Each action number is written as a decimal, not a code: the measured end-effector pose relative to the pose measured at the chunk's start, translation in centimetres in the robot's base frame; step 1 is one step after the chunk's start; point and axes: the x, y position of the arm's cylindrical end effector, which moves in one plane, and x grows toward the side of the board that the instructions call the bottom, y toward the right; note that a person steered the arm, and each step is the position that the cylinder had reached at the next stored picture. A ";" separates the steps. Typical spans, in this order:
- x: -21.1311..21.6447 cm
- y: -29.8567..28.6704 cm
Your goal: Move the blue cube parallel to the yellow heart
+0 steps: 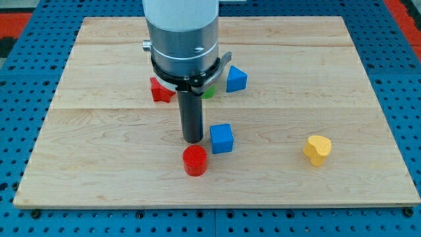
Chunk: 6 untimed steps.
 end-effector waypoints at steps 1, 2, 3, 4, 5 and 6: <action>-0.2 3.1; 0.1 7.2; 0.6 7.4; 1.1 7.5; 1.5 7.5; 2.7 5.3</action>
